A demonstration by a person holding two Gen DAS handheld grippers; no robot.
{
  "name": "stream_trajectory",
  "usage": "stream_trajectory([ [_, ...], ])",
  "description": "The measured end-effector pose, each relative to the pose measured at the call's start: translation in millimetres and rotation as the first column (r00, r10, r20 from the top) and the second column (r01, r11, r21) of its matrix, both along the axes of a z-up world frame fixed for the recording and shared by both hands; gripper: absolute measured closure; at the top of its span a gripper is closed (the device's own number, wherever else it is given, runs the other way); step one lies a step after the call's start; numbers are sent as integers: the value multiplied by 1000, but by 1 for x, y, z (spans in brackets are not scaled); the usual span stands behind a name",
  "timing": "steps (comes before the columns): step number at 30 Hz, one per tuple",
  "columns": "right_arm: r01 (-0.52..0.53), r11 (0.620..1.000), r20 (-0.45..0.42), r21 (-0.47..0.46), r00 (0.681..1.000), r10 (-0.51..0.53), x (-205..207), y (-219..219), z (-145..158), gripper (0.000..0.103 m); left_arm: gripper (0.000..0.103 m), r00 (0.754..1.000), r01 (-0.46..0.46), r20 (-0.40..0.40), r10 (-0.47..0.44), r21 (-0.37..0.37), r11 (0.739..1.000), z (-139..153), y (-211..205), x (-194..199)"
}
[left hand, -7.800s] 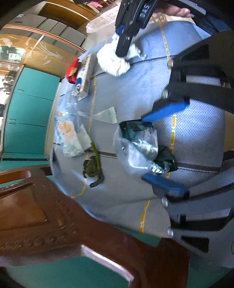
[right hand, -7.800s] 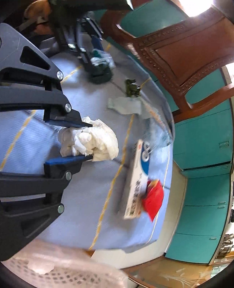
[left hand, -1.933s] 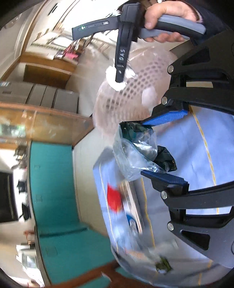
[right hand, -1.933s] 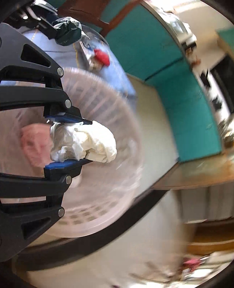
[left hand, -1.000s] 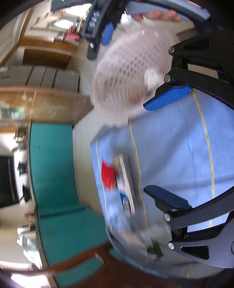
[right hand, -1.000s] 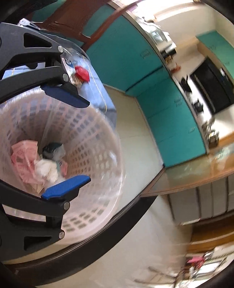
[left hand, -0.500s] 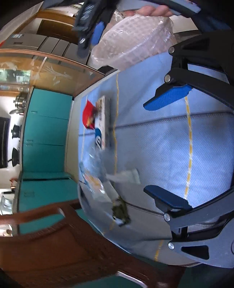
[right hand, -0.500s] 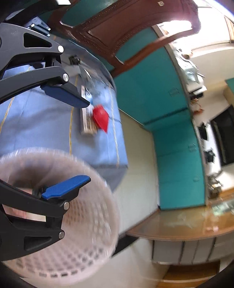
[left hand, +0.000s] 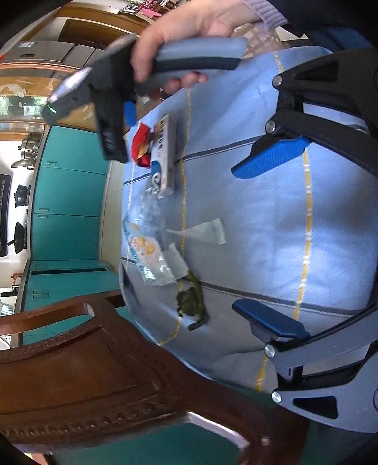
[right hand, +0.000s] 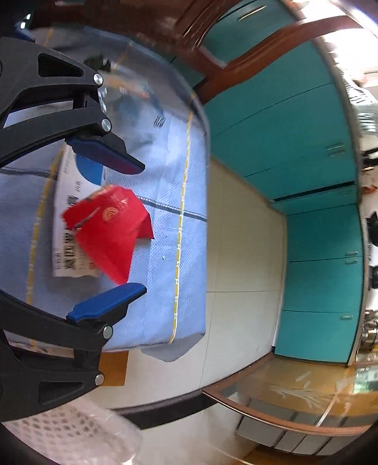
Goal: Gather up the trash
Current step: 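Move the right tool to the red packet on the white box while the left tool returns over the table, then grasp the red packet with the right tool while the left tool grasps the clear bread wrapper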
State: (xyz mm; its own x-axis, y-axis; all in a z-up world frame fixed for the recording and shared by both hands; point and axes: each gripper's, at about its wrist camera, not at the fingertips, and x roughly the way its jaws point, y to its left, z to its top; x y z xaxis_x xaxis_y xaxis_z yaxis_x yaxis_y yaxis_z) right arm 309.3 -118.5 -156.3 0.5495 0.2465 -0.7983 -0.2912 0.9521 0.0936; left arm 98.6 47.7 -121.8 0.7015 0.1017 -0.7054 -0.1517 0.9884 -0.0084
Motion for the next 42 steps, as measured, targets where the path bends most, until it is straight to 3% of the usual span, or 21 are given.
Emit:
stream_trajectory([
  [5, -74, 997, -30, -32, 997, 73, 1, 11, -15, 30, 16, 999, 18, 48, -17, -10, 1000, 20, 10, 47],
  [7, -119, 992, -38, -41, 992, 117, -2, 14, -18, 52, 12, 998, 19, 56, -17, -32, 999, 28, 15, 74],
  [9, -148, 989, -56, -18, 988, 147, -6, 14, -21, 65, 10, 998, 29, 56, -26, -53, 998, 31, 18, 95],
  [13, -173, 985, -63, 1, 983, 173, -11, 11, -21, 84, 4, 1000, 8, -3, -8, -94, 996, 28, 23, 140],
  [18, -185, 982, -59, 30, 981, 186, -20, 5, -19, 91, 4, 991, -82, -117, 67, -131, 988, 1, 28, 174],
  [21, -191, 981, -42, 45, 980, 192, -27, 1, -11, 91, 4, 980, -88, -189, 67, -103, 991, -20, 22, 185],
  [25, -191, 979, -18, 67, 981, 192, -36, -6, 1, 91, 5, 981, -70, -188, 55, -76, 995, -33, 17, 182],
  [28, -188, 979, 1, 81, 982, 189, -42, -13, 8, 91, 23, 980, -62, -193, 49, -61, 996, -36, 17, 178],
  [30, -189, 978, 13, 87, 982, 189, -47, -18, 12, 91, 51, 979, -43, -200, 33, -46, 998, -41, 15, 175],
  [31, -188, 978, 19, 91, 982, 187, -51, -20, 15, 91, 57, 979, -31, -202, 20, -48, 998, -43, 15, 174],
  [35, -190, 976, 35, 104, 982, 187, -63, -28, 22, 91, 100, 984, 5, -176, -12, -38, 999, -46, 9, 161],
  [42, -204, 972, 92, 112, 977, 195, -80, -40, 38, 91, 101, 997, -15, -81, 10, -57, 998, -26, 11, 118],
])
